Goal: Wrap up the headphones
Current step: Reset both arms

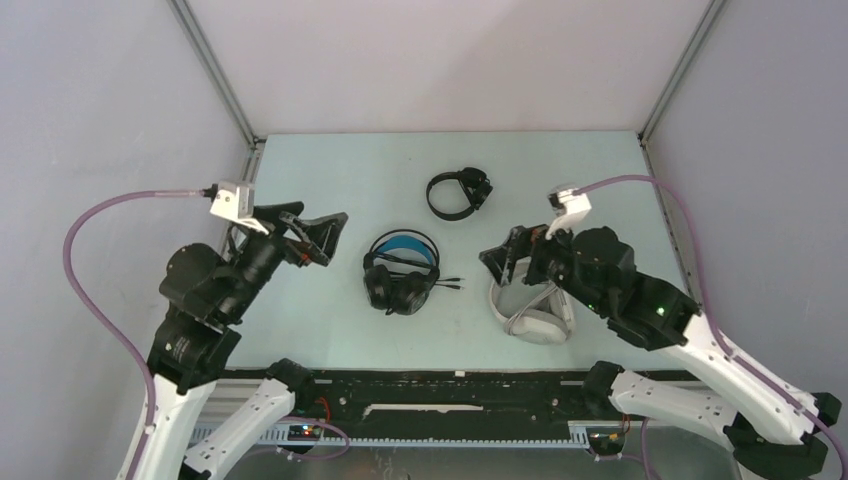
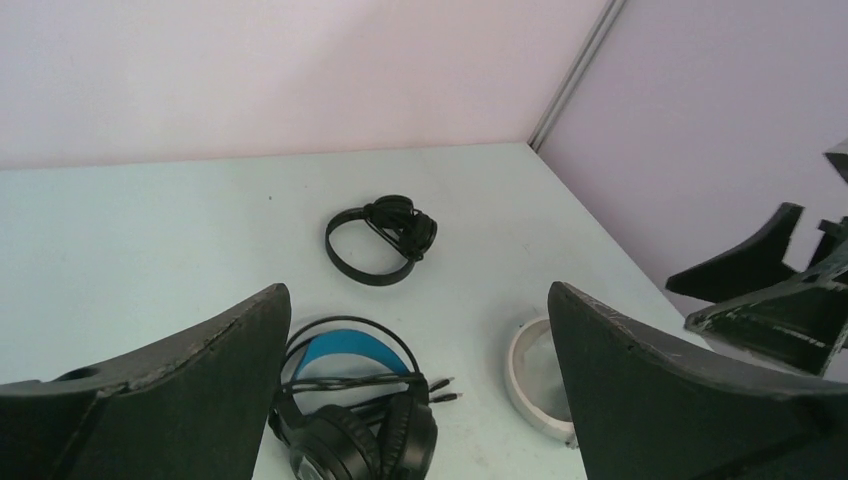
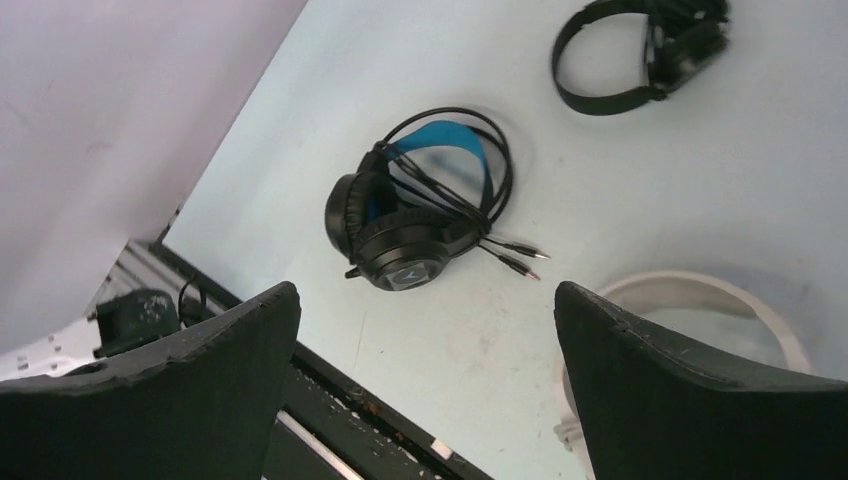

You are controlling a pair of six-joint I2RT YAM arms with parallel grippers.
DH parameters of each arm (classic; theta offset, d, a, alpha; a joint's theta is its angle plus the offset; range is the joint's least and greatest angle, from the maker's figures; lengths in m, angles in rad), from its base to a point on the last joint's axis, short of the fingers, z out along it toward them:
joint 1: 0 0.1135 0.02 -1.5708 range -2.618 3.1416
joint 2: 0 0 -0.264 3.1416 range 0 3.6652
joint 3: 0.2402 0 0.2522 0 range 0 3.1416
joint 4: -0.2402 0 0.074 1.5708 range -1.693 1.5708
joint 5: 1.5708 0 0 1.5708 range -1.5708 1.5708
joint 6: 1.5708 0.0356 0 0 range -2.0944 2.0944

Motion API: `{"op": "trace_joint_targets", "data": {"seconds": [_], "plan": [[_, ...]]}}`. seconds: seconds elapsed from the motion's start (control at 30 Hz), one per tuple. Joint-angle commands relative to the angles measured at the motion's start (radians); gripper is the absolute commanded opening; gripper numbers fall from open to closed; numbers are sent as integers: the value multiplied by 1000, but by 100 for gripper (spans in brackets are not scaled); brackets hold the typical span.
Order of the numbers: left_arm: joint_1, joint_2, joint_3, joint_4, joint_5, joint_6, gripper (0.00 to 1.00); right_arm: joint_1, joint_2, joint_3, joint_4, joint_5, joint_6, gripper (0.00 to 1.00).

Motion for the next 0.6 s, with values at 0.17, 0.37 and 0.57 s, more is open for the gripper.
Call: {"op": "trace_joint_targets", "data": {"seconds": [0.17, 0.37, 0.57], "plan": [[1, -83, -142, -86, -42, -152, 100, -2, -115, 27, -118, 215, 140, 100], [1, -87, -131, -92, -77, -144, 100, -1, -105, 15, -130, 229, 156, 99], [1, -78, -120, -89, -91, -135, 100, -3, -121, -17, -96, 235, 172, 99]]}}
